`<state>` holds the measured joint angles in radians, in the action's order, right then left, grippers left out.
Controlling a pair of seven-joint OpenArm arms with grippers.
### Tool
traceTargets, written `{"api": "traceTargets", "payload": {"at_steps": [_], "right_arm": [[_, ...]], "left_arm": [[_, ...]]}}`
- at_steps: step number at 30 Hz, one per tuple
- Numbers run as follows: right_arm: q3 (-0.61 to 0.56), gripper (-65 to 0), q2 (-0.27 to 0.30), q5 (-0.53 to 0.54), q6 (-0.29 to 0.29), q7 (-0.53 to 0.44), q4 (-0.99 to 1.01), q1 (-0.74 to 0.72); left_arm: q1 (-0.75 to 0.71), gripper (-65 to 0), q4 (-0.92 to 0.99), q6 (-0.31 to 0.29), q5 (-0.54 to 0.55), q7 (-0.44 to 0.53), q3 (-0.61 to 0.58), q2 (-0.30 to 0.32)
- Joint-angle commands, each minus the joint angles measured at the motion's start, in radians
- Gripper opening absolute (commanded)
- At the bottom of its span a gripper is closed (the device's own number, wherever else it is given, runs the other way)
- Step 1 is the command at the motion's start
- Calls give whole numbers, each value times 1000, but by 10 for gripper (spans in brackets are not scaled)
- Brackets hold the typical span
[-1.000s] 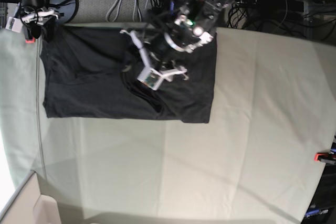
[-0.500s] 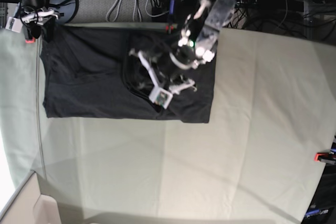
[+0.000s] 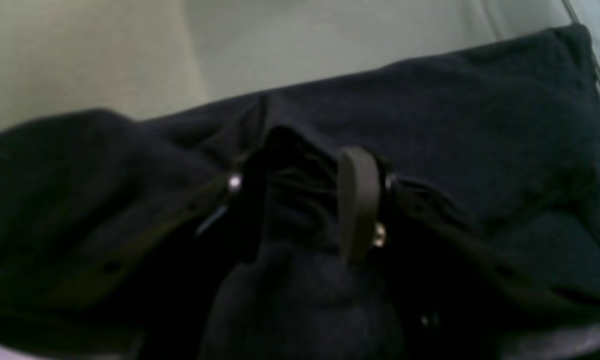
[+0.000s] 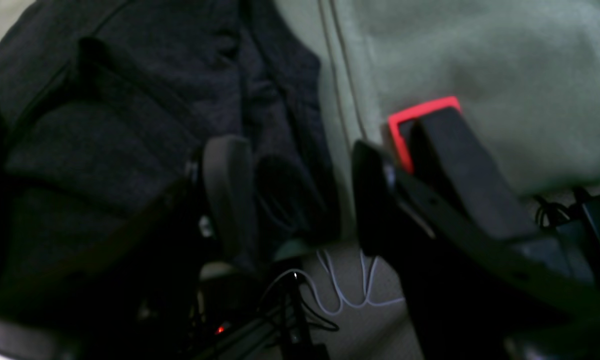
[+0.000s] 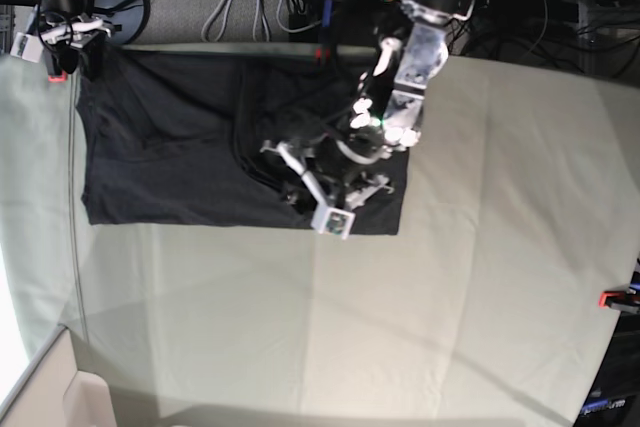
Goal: Layout the t-shirt on the table in an organized manner, then fold the t-shirt properly
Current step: 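Lower the held end onto the strip's middle and open the left gripper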
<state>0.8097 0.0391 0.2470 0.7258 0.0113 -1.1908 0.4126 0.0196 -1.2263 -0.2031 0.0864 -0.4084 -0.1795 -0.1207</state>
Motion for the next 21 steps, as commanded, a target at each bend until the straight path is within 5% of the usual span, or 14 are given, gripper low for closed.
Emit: {"api": "traceTargets", "payload": {"at_steps": [1, 14, 21], "right_arm": [[18, -328, 26, 4, -28, -15, -8, 10], [17, -327, 26, 2, -28, -15, -8, 13], [15, -327, 26, 2, -28, -15, -8, 16]], "left_arm": [[32, -419, 10, -3, 6, 22, -2, -17], [161, -419, 164, -3, 9, 29, -27, -36], [214, -419, 164, -3, 184, 30, -176, -36]]}}
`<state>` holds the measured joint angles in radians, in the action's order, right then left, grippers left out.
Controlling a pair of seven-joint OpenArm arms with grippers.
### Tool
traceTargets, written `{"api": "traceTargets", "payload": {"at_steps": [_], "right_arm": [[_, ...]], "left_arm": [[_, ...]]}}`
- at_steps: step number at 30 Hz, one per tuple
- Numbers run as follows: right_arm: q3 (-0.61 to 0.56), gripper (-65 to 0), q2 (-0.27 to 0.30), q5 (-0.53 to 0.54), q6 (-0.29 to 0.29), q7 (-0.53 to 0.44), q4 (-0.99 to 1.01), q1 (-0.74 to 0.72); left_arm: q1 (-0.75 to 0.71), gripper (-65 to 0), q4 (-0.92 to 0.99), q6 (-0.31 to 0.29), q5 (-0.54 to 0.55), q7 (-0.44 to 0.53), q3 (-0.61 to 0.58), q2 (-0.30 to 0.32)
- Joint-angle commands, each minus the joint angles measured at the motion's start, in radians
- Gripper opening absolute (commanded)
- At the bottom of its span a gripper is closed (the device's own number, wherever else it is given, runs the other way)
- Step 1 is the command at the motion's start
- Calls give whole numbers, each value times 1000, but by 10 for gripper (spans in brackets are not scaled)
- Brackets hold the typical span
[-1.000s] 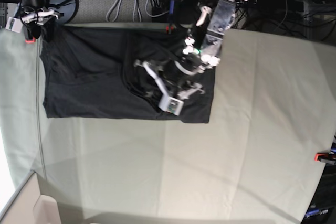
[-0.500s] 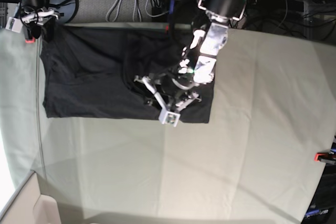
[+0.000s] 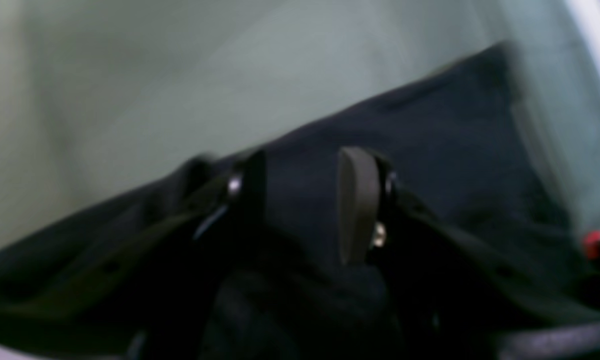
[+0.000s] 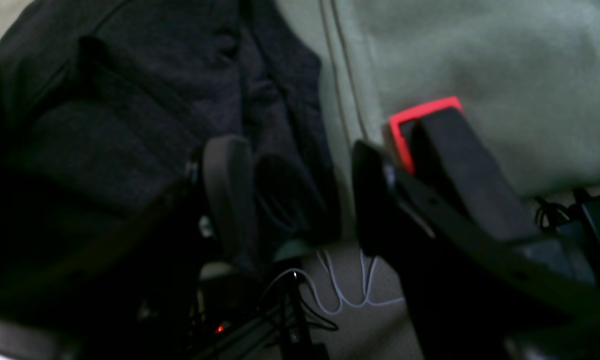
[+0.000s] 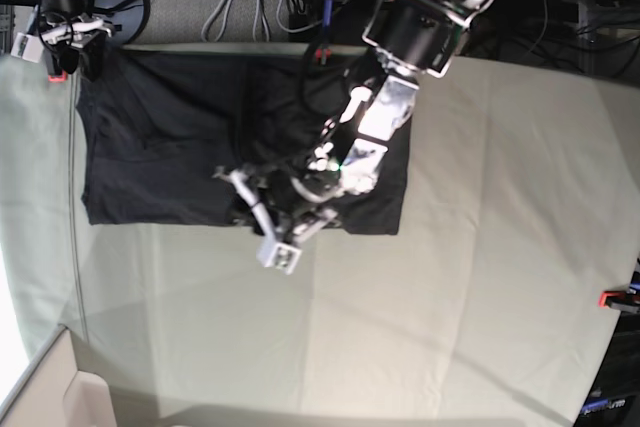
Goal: Layout the t-shirt on the table in an organized manner, then fold the t-shirt properly
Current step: 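Lower the held end onto the strip's middle and open the left gripper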
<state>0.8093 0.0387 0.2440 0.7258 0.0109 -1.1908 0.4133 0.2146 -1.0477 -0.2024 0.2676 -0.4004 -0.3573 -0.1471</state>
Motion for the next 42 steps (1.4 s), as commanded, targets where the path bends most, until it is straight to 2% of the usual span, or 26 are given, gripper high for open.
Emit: {"api": "traceTargets", "payload": {"at_steps": [1, 5, 9, 14, 19, 23, 31, 38, 42], "right_arm": [[15, -327, 28, 5, -28, -15, -8, 16], [18, -328, 46, 5, -28, -15, -8, 17], [20, -328, 48, 5, -28, -15, -8, 16], [22, -328, 48, 5, -28, -15, -8, 11], [22, -328, 45, 5, -28, -15, -8, 9], [20, -328, 46, 5, -28, -15, -8, 9], [20, -328, 48, 5, -28, -15, -8, 16], [22, -325, 48, 5, -28, -16, -8, 17], [22, -325, 48, 7, -28, -18, -10, 17]], "left_arm": [[24, -419, -15, -4, 25, 22, -13, -10], [24, -419, -50, -4, 85, 19, -62, -10], [7, -419, -148, -4, 97, 13, -21, -3], [-53, -419, -273, -4, 109, 11, 66, 99], [-65, -419, -217, -4, 98, 13, 105, 142], [-45, -419, -73, -4, 98, 21, 96, 120], [79, -419, 211, -10, 100, 24, 30, -10], [133, -419, 228, -10, 108, 36, -3, -10], [142, -419, 238, -9, 109, 149, -81, -10]]}}
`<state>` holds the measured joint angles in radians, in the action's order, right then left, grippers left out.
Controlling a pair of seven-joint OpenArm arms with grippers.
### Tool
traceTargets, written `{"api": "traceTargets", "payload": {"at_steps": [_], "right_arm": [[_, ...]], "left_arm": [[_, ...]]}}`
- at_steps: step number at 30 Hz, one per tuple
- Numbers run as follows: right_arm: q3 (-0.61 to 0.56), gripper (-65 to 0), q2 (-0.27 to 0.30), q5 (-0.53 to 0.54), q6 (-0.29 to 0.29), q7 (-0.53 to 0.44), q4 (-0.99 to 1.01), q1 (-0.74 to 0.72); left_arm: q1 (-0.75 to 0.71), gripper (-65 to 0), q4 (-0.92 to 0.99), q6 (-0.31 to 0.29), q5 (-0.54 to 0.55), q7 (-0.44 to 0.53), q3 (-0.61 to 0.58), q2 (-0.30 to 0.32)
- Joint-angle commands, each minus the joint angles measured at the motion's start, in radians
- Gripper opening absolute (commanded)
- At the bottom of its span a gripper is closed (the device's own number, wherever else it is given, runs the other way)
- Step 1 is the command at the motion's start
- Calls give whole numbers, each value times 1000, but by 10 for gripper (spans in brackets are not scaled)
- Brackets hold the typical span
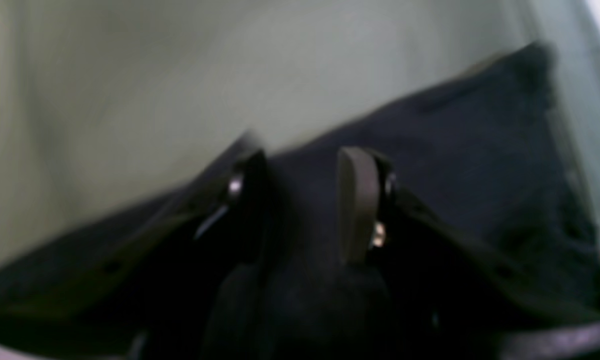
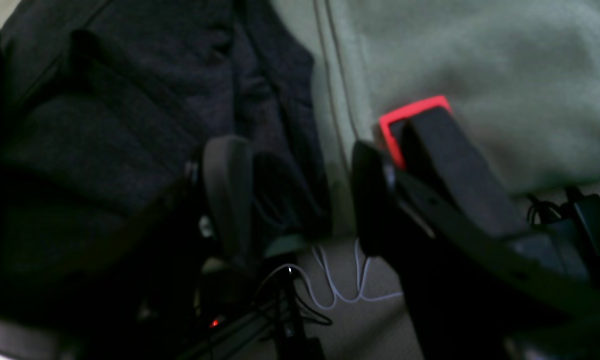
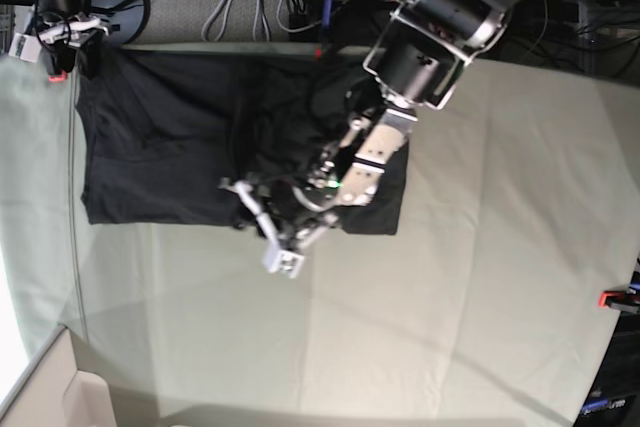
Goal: Layout the t-shirt on the table in an organized manner, then fold the t-shirt properly
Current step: 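Lower the held end onto the strip's middle and open the left gripper, then withdraw the left gripper from the folded shirt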
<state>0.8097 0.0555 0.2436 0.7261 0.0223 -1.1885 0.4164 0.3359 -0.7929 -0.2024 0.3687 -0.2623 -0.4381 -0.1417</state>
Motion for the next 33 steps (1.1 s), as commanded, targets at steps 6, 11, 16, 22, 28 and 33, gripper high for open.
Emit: {"api": "traceTargets", "payload": {"at_steps": [6, 11, 16, 22, 28, 33], "right_arm": [[21, -325, 60, 9, -28, -25, -37, 11], [20, -324, 65, 6, -28, -25, -72, -32], [13, -323, 65, 4, -28, -25, -78, -100], [-39, -328, 97, -86, -28, 129, -21, -253], [-40, -324, 94, -146, -28, 227, 31, -363], [-56, -324, 93, -149, -28, 229, 32, -397]], "left_arm": [[-24, -419, -121, -6, 10, 37, 34, -15], [-111, -419, -362, -6, 10, 14, 164, 69], [-257, -419, -615, -6, 10, -102, 301, 210], [-450, -419, -710, -16, 10, -111, 509, 304], [-519, -419, -702, -18, 10, -111, 687, 310], [-518, -419, -710, -18, 10, -117, 723, 308]]}}
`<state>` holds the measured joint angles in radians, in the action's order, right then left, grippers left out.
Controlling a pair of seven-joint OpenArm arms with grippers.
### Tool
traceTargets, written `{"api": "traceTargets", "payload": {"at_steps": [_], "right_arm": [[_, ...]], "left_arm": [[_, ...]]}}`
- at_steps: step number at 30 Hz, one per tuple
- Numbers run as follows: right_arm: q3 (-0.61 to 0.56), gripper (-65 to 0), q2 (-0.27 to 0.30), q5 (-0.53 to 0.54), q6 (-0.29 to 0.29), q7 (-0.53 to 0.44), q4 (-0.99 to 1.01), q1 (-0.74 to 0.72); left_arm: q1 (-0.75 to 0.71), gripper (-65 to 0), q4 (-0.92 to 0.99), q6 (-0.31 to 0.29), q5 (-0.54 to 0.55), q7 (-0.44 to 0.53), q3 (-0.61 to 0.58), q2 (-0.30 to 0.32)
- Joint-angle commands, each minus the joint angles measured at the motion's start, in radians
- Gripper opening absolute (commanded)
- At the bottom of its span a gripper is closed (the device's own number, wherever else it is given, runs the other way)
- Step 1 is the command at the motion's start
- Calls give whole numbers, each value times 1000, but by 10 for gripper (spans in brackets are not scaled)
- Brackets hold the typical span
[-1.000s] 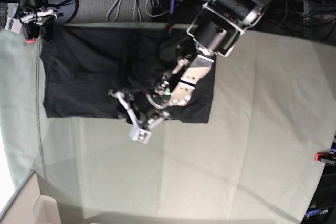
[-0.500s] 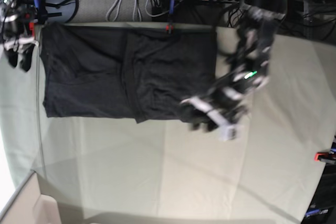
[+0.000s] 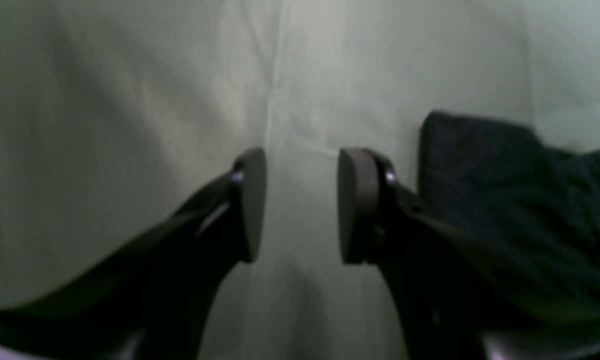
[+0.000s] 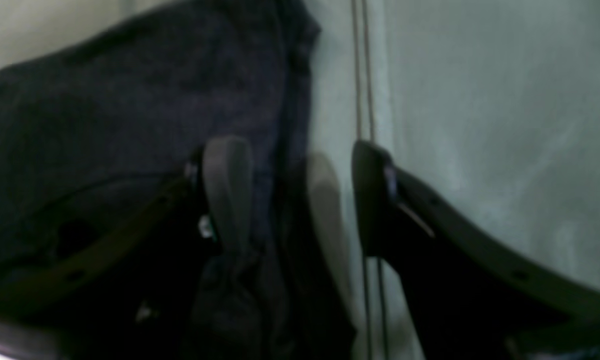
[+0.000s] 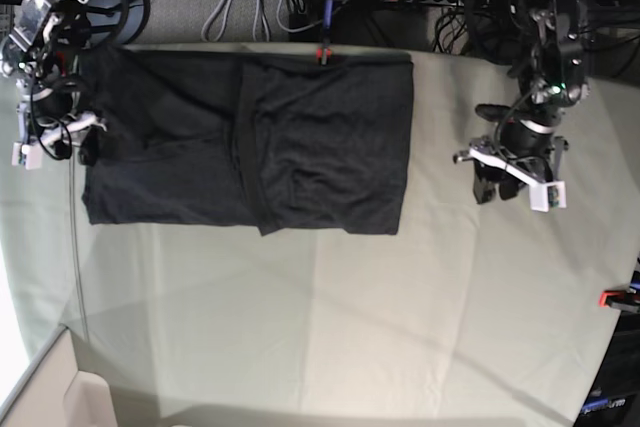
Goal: Layout the t-shirt on the table in an organized manner, then fold the t-shirt properly
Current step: 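Withdraw the left gripper from the folded shirt, then open the right gripper and lift it off the strip's other end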
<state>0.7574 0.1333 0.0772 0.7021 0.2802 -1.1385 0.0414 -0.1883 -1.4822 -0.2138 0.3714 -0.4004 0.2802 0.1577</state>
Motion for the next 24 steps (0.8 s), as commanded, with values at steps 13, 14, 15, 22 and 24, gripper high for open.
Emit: {"api": "traceTargets", "payload": {"at_steps": [13, 14, 15, 22, 24], "right_arm": [[-49, -293, 38, -49, -4, -32, 117, -67], [-54, -277, 41, -49, -4, -34, 128, -67], [-54, -257, 44, -49, -4, -34, 137, -67], [-49, -228, 41, -47, -4, -35, 133, -64], [-49, -228, 44, -46, -4, -35, 133, -54]], "left_arm": [[11, -419, -10, -6, 7, 19, 4, 10], [11, -419, -10, -6, 7, 19, 4, 10], [11, -419, -10, -6, 7, 19, 4, 12], [11, -419, -10, -6, 7, 19, 4, 10], [11, -419, -8, -6, 7, 21, 4, 10]]}}
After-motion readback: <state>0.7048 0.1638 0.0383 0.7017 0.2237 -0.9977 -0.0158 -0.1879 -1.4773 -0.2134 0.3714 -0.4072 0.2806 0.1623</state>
